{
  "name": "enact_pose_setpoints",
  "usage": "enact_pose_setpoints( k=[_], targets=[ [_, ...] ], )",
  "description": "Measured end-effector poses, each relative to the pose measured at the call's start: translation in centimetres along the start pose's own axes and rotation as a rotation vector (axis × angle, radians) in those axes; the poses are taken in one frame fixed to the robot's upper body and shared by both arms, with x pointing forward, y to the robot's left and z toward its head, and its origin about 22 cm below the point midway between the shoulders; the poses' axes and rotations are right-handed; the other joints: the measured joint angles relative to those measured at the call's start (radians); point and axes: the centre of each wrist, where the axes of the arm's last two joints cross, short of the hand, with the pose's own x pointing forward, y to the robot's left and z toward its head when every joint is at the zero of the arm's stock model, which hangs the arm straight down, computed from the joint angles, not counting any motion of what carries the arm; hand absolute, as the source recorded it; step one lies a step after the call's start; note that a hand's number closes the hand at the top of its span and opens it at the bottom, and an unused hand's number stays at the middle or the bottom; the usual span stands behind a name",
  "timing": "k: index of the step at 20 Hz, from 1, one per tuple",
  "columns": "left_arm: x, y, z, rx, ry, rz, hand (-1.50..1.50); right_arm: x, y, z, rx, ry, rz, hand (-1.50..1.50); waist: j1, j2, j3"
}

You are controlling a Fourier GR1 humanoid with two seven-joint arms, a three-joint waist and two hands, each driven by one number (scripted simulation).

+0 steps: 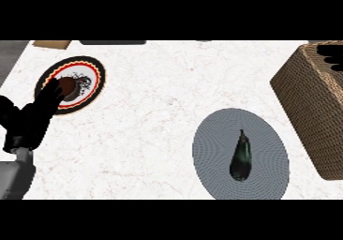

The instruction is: Pick the eggplant from the placemat and place it in the basket

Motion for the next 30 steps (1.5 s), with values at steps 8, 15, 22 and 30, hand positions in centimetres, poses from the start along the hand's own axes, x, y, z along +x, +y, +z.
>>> enact_pose_setpoints(
  k=[8,15,22,30],
  targets=[
    [-0.4,-0.8,0.4,-0.005,-0.001,-0.001,0.00,-5.6,5.6,0.3,-0.040,-0.046,-0.062,-1.50,0.004,0.002,0.000],
    [-0.2,-0.8,0.0,-0.013,-0.004,-0.008,0.00,-8.3,11.6,-2.3,-0.111,-0.074,-0.089,-1.50,0.011,0.004,0.000],
    [0.0,-0.9,0.3,-0.018,-0.007,-0.002,0.00,-9.2,15.5,-6.3,-0.144,-0.093,-0.165,-1.50,0.017,0.005,0.000],
    [0.0,-0.9,0.3,-0.013,-0.009,-0.007,0.00,-10.1,18.6,-8.9,-0.052,-0.022,-0.107,-1.50,0.017,0.005,0.000]
  ],
)
